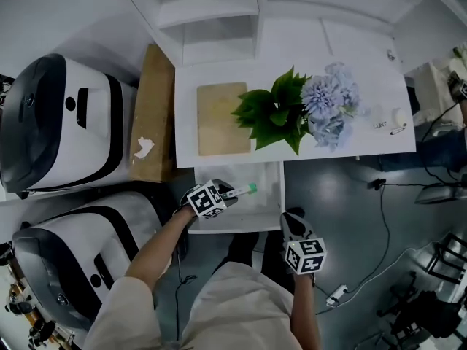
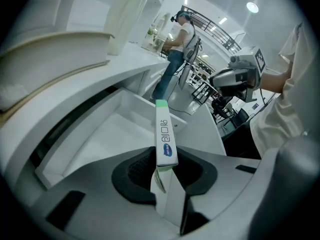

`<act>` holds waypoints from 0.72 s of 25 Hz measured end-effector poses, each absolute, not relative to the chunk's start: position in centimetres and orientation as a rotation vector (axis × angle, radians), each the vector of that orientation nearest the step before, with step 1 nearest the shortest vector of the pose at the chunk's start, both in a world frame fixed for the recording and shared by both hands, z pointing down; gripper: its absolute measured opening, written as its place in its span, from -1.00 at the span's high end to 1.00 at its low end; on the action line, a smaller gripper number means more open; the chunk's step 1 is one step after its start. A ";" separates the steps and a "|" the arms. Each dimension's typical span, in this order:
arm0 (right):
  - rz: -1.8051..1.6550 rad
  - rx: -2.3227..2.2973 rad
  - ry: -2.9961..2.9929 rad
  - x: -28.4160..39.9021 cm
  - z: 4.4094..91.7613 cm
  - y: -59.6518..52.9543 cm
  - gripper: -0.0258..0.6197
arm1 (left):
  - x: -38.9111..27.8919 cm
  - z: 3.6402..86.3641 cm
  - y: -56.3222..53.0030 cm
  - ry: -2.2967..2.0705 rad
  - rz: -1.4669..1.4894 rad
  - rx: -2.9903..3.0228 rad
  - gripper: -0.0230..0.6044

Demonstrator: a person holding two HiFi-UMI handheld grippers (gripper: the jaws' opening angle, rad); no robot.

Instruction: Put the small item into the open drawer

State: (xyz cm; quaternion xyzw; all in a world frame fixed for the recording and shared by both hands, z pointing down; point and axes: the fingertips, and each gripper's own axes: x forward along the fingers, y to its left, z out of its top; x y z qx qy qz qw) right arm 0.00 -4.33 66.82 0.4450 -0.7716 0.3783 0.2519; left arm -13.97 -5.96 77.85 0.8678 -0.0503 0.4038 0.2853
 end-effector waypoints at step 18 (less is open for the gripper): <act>1.023 1.257 -2.035 0.8 66.3 -3.5 0.84 | -11.2 84.1 -4.2 0.001 1.192 2.174 0.59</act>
